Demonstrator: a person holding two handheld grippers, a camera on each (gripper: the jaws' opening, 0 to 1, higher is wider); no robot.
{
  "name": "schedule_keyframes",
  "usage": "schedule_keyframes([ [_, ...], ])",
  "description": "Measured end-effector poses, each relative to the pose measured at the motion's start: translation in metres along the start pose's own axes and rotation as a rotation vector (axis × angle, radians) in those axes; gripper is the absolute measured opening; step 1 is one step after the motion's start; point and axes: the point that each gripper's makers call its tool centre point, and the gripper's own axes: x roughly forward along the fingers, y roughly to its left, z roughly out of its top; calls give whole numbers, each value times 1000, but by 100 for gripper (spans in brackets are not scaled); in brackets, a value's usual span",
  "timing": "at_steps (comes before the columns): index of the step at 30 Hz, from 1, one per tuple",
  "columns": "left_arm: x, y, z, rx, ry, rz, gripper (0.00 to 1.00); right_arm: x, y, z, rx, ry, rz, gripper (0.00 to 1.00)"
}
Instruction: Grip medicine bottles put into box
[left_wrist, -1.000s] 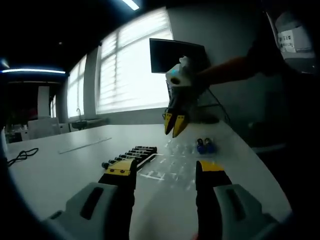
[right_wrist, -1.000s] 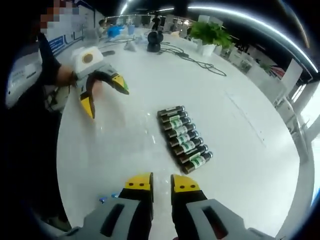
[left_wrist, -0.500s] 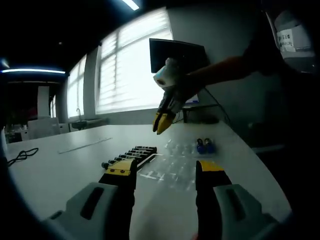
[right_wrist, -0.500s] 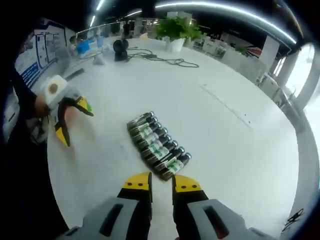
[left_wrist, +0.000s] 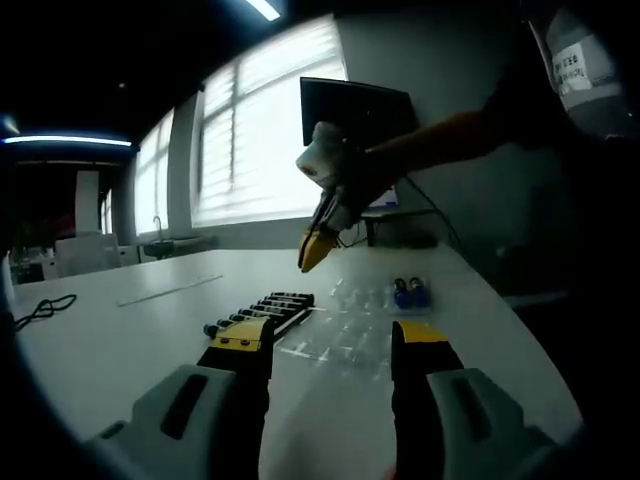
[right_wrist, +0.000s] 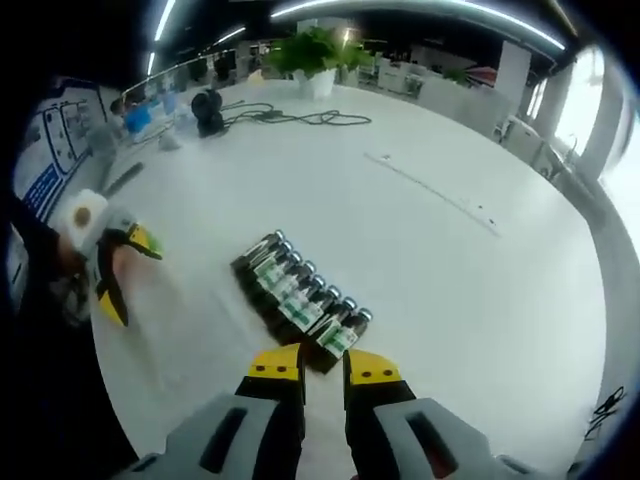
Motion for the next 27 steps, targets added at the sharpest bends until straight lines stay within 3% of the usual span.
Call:
schedule_keyframes([
  [12,1,-1,0,4,1,-1,40,1,-12,9,104,-22,-31,11],
  [20,1,-1,0,12,4,-3,40,12,-19,3,146,15,-49,12],
  [24,1,-1,0,10,4,-2,40,21,-18,1,202,46,-37,14],
  [27,0,-3,0,19,6,-6,40,24,-16,6,309,30,-4,14],
])
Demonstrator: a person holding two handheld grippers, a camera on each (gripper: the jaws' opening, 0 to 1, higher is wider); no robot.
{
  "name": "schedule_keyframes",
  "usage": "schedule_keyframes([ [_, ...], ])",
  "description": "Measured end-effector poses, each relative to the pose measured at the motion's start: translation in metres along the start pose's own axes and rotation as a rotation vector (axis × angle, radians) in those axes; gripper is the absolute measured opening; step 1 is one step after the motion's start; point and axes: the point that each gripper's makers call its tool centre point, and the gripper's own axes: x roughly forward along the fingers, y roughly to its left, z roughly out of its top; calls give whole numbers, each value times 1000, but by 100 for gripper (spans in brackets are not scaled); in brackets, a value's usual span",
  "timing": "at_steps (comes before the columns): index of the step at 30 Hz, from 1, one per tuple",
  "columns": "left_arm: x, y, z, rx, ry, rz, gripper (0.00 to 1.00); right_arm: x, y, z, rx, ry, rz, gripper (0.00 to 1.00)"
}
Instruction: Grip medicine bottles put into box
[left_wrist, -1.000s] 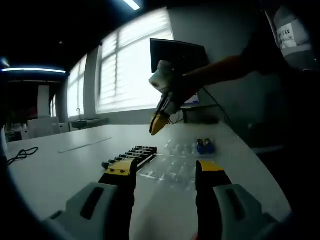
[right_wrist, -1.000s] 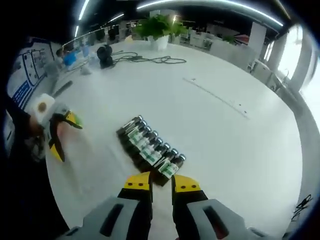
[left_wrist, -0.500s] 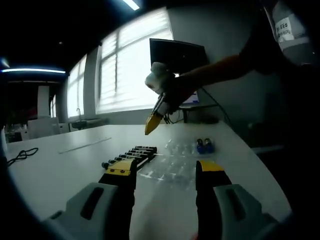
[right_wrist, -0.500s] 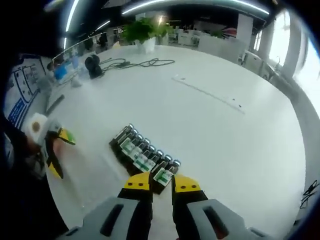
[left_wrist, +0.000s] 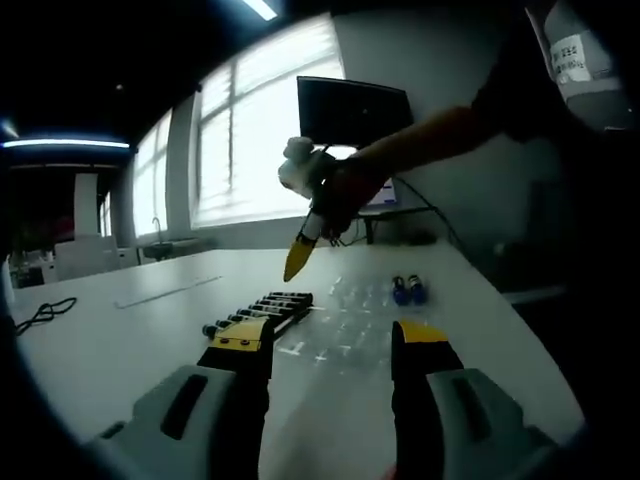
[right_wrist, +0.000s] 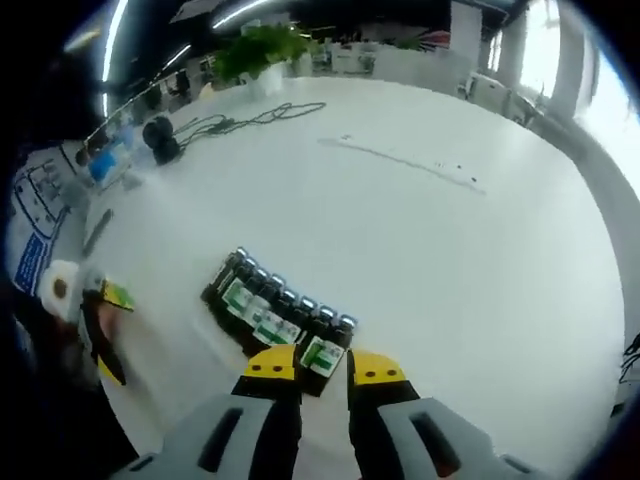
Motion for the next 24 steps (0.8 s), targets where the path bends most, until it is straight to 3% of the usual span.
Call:
schedule_keyframes([
  [5,0,-1,-1,6,4,-2,40,4,-10,-4,95,17,-11,13],
  [12,1,-3,-2,22,12,-7,40,8,-7,-15,145,60,3,12],
  [24,0,-2,-1,12,7,-4,40,10,-1,-18,137,75,7,11],
])
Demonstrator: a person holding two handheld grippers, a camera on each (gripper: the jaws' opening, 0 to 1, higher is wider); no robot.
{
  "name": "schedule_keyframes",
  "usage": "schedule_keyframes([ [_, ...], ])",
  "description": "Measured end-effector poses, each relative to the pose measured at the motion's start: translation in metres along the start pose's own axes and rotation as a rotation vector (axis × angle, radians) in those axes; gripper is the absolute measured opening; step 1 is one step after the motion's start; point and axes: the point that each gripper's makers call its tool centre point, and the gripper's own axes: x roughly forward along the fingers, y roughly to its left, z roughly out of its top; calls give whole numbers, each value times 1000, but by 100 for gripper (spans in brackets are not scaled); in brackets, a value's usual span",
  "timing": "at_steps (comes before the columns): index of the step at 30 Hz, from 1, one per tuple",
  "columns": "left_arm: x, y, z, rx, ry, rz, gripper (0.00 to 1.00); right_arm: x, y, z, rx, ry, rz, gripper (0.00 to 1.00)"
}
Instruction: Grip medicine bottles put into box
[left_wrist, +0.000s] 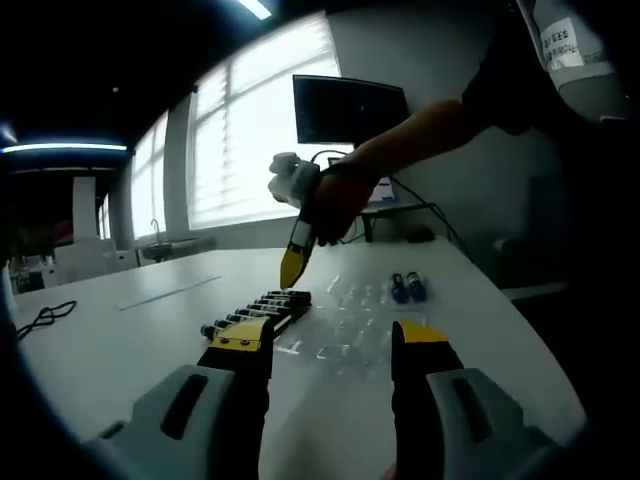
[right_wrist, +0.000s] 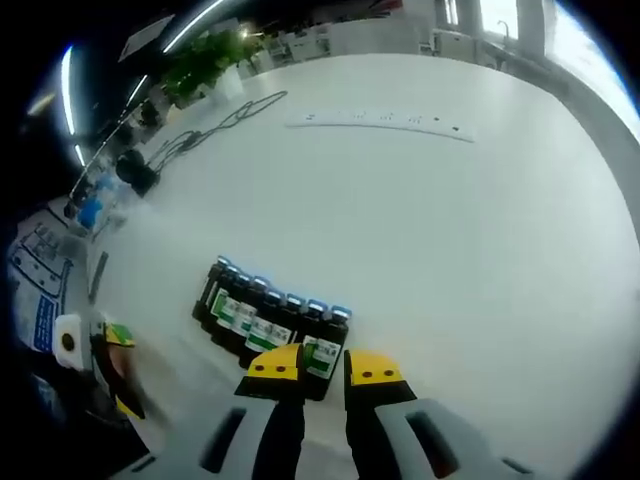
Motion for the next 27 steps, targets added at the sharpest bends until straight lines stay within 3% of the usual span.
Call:
schedule_keyframes([
  [17,-1,0,0,-2,-2,0,40,8,-5,-4,-7,32,-9,8],
  [27,-1,1,0,-8,-3,1,40,12,-21,-3,30,25,-18,7],
])
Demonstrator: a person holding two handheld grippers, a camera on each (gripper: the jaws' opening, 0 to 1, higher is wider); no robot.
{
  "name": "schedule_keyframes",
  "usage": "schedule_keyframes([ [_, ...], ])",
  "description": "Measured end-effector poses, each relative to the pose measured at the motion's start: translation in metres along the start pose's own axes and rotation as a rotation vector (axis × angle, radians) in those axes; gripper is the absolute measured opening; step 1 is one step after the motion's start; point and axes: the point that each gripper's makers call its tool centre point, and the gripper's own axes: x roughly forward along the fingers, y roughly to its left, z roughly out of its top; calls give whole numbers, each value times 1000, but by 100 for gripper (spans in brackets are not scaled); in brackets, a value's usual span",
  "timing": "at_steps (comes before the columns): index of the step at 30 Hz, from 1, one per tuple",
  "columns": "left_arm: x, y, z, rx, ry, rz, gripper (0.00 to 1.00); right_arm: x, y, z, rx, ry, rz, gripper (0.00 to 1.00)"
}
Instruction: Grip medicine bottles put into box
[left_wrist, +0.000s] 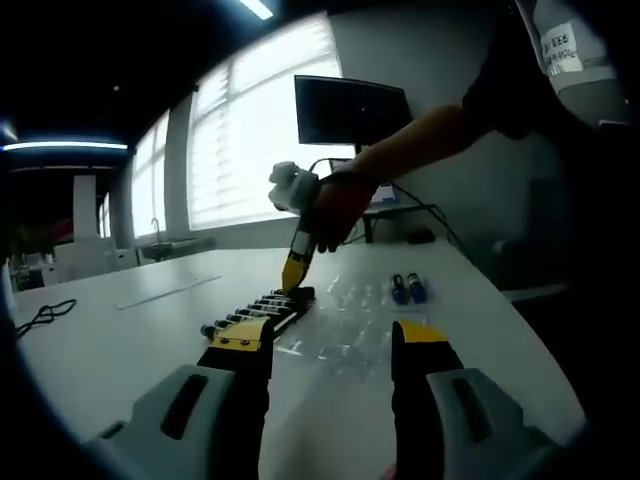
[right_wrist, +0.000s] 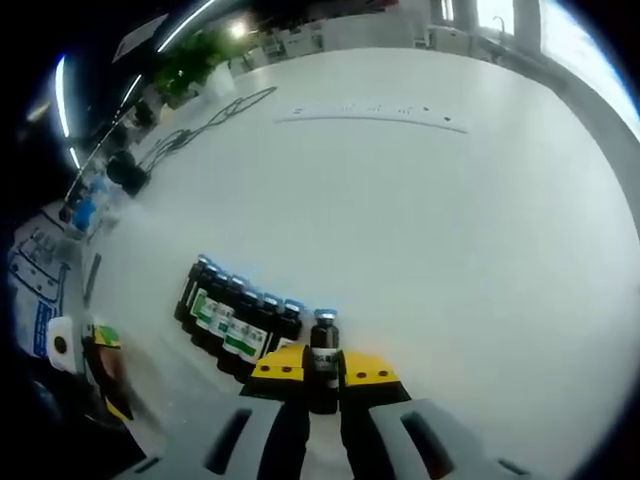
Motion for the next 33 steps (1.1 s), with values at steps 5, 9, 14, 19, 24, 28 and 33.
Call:
schedule_keyframes([
  [5,0,0,0,0,0,-1,40,1,-1,-4,-7,5,-7,8],
  [9,1,0,0,0,0,-1,40,1,-1,-6,-11,6,-7,8],
  [14,1,0,0,1,1,-1,40,1,-1,-6,-14,8,-12,7],
  [19,1,0,0,1,1,-2,40,-1,-3,-7,-28,10,-35,7],
  [24,1,0,3,1,-9,2,40,-9,-2,-1,-21,-34,-29,7],
  [28,1,0,2,0,-5,2,40,-19,-2,7,-29,-85,-35,7],
  [33,0,1,1,1,-4,3,40,-30,2,5,-38,-100,-19,7],
])
